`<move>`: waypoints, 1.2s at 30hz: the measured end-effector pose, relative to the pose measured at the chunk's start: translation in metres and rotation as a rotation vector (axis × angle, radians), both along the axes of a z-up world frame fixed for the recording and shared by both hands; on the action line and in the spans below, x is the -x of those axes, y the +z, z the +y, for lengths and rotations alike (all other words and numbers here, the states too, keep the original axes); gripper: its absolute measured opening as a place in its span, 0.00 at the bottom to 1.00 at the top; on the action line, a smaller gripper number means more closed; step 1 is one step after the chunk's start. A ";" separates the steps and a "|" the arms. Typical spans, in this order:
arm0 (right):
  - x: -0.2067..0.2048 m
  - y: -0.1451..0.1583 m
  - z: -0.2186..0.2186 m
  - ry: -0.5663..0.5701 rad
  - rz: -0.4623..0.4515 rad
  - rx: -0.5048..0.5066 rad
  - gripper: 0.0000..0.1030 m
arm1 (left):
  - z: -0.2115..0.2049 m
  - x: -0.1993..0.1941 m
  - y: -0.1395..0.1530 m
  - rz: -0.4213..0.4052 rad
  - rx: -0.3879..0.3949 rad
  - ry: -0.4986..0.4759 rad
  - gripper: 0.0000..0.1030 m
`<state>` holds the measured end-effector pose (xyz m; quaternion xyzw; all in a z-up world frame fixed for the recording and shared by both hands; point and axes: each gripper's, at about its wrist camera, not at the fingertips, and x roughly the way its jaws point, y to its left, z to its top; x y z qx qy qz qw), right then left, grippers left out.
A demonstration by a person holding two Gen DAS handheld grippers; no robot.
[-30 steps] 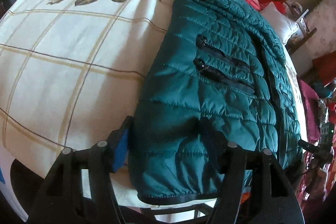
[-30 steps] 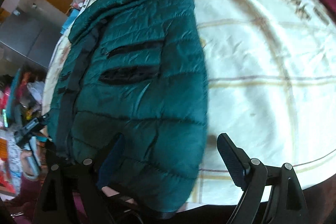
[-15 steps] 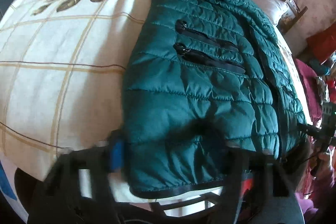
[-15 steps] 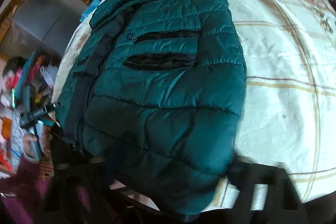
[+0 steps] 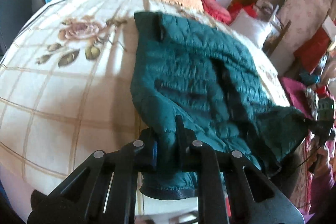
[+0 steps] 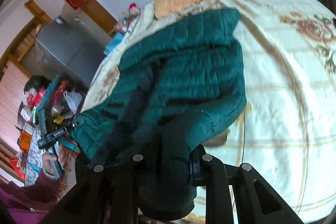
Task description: Fold large clothes
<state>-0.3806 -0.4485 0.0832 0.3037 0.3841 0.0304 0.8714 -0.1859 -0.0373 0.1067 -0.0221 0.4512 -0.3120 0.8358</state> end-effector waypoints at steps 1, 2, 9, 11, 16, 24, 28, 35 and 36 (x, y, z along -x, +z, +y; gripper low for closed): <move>-0.001 0.004 -0.002 -0.005 -0.013 0.004 0.19 | 0.000 -0.004 0.005 -0.006 0.015 0.012 0.12; -0.001 0.008 -0.006 -0.012 -0.028 0.004 0.19 | 0.001 -0.008 0.010 -0.012 0.033 0.022 0.12; -0.025 0.028 -0.029 -0.078 -0.103 0.023 0.19 | -0.017 -0.040 0.040 -0.084 0.082 0.072 0.12; -0.034 0.033 -0.036 -0.095 -0.110 0.040 0.19 | -0.025 -0.051 0.046 -0.099 0.090 0.088 0.12; -0.061 0.044 -0.054 -0.135 -0.126 0.064 0.19 | -0.045 -0.080 0.057 -0.139 0.099 0.128 0.12; -0.117 0.049 -0.090 -0.212 -0.109 0.087 0.18 | -0.084 -0.131 0.061 -0.182 0.068 0.180 0.12; -0.146 0.051 -0.104 -0.248 -0.091 0.108 0.18 | -0.100 -0.159 0.060 -0.190 0.048 0.217 0.12; -0.197 0.046 -0.136 -0.304 -0.041 0.110 0.18 | -0.125 -0.213 0.049 -0.159 0.024 0.270 0.12; -0.204 0.044 -0.139 -0.305 -0.031 0.111 0.18 | -0.128 -0.219 0.046 -0.154 0.018 0.274 0.12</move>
